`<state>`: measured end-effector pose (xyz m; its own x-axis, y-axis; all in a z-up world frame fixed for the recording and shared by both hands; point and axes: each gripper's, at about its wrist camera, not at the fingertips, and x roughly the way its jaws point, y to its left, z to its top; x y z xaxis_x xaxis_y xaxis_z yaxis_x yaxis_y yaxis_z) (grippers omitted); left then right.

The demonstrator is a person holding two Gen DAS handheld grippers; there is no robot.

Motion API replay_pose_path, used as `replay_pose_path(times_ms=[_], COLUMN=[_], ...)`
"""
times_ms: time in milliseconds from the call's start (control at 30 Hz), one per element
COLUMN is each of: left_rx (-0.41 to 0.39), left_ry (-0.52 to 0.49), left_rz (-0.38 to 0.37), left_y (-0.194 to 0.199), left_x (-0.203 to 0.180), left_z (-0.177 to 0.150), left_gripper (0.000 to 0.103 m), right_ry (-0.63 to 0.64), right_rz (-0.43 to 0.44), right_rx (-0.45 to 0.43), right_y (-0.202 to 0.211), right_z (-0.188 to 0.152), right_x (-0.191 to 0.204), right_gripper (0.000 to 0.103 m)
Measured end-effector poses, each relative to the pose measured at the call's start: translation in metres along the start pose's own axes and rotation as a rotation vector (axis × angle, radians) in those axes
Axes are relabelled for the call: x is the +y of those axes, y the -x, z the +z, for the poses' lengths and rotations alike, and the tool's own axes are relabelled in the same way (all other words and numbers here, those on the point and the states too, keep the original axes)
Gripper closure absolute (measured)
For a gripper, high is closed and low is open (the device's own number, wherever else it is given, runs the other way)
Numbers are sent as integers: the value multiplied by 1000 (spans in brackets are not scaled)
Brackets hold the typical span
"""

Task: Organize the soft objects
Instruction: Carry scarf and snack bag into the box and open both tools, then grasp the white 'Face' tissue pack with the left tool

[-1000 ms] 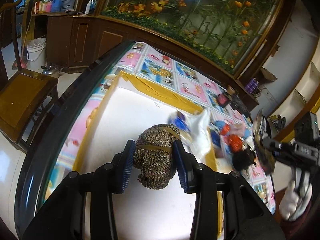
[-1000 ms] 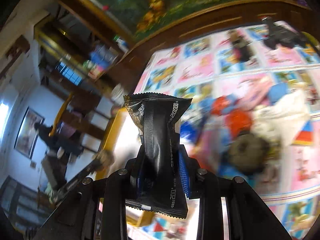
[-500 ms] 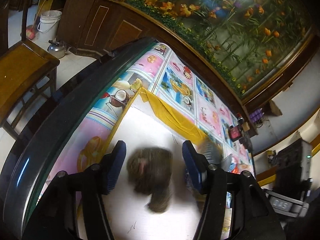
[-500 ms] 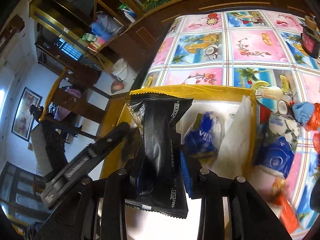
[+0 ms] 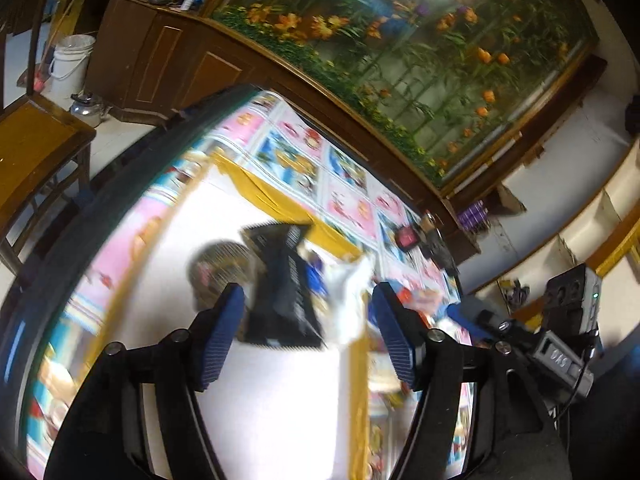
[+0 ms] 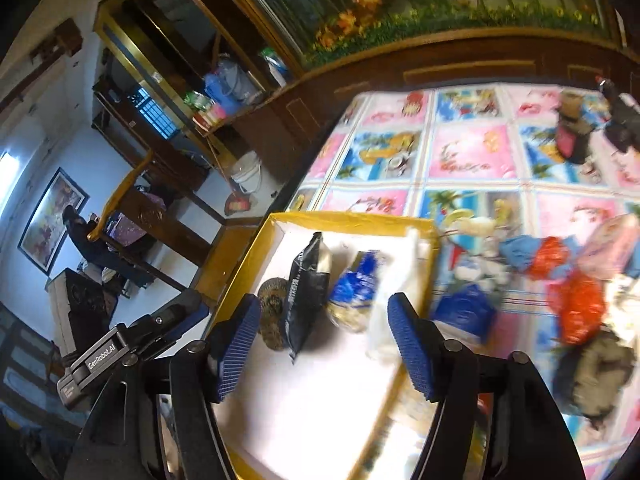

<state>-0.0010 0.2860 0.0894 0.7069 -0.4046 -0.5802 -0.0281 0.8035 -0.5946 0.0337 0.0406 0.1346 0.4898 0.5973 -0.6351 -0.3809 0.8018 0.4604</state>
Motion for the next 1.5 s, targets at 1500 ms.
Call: replay_pose_path(times_ms=[1500], left_rx=[458], left_ry=[-529], left_rz=[-37], left_y=[-105], left_x=[-179], left_z=[-148], left_gripper=[37], right_ry=[-325], right_rz=[-168], right_rx=[-191], right_y=[207], right_z=[-194], right_x=[-203], right_gripper=[12])
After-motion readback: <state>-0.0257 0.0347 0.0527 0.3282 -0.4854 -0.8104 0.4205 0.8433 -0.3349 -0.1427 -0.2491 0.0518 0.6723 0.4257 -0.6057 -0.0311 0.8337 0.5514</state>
